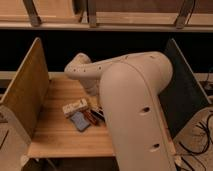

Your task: Pick up the ceramic cup

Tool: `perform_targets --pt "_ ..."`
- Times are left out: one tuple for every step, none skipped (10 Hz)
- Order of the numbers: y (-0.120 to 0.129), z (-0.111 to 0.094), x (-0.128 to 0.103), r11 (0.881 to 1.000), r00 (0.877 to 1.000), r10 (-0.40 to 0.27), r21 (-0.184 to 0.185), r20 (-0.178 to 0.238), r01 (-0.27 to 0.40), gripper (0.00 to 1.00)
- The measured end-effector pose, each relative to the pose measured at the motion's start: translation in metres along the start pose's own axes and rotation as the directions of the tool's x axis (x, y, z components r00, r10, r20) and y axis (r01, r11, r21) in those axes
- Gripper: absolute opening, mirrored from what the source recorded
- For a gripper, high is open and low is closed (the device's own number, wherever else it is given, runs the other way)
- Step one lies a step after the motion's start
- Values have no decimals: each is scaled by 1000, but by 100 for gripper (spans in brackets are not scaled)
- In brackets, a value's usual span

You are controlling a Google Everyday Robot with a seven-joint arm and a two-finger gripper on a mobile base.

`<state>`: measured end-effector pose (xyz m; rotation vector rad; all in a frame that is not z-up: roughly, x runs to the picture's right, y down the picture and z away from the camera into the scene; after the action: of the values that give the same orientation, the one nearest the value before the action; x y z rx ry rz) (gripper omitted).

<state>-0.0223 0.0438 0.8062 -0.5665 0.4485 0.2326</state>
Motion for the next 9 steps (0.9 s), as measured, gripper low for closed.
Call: perform_targets --pt "-9 -18 -2 998 997 15 51 79 -19 80" --pt "-16 -41 2 992 982 38 108 187 -59 80" --pt "-17 -59 17 983 956 71 143 283 -116 80" --pt "-15 -73 34 971 924 112 159 365 -180 80" --pt "-11 -82 53 956 888 160 156 432 -248 80" --pt "-3 -91 68 942 850 197 147 489 -303 80" --pt "1 -95 73 935 832 210 142 514 -324 80" --pt "4 -98 77 931 819 218 139 531 -338 80" --pt "4 -99 77 931 818 218 139 532 -339 80"
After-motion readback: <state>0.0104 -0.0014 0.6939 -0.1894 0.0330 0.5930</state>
